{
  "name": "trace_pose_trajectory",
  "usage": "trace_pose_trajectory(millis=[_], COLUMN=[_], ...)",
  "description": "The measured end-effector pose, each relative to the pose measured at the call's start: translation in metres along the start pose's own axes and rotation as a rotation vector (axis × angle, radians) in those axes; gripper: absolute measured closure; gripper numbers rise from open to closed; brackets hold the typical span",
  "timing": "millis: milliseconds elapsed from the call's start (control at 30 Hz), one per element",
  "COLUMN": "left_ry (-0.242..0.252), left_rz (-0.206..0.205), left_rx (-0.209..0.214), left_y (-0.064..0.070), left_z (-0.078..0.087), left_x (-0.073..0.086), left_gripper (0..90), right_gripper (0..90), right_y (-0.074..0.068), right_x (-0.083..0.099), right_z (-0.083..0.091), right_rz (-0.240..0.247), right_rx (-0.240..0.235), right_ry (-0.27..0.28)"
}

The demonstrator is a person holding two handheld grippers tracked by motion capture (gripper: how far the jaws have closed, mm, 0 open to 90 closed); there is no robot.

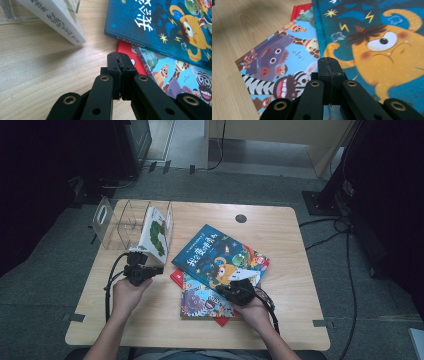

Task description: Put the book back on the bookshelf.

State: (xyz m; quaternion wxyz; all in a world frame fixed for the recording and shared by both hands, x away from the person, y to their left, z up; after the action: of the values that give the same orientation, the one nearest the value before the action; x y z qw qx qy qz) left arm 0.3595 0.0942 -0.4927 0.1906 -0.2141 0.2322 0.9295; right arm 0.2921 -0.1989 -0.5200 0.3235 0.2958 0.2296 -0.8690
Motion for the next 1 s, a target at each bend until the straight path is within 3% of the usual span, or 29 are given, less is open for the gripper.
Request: trace_pose_trajectory(millis=[267,333,500,1000], left_ry=[-0.004,-0.005,-0.01,-0.025], left_rz=[-0.016,-0.029,-0.038,-0.05], left_rx=[0.005,0.0,0.004,-0.008], left_y=[0.004,0.006,0.009,0.011], left_z=[-0.005,-0.007,-0.011,-0.019], left_x=[-0.006,-0.009,-0.013,-0.016], left_gripper=[89.5,89.7,89.7,89.6], right_gripper=[90.0,90.0,90.0,90.0], right_y=[-0.008,-0.008,-0.005,0.032], right_x=[0.007,0.011,0.016,0.029], right_z=[0.0,-0.001,0.004,0.027], right_rz=[0.024,0.032,0.018,-0.098], right_rx=[-0.018,0.007,0.008,0.082], right_ry=[-0.023,-0.04,-0.035,-0.018])
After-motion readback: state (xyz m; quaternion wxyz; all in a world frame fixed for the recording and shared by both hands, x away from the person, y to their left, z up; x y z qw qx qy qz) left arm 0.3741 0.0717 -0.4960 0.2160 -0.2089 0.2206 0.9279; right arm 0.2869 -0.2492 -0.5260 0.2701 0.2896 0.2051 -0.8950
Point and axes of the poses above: each handheld gripper's, and its own axes: z roughly backward along the jaws, x roughly out of its underside, y roughly to its right, the point moved 4 cm from there along -z, roughly forward along the jaws, and after that the axes turned 6 degrees about -y, right-handed, at the moved point
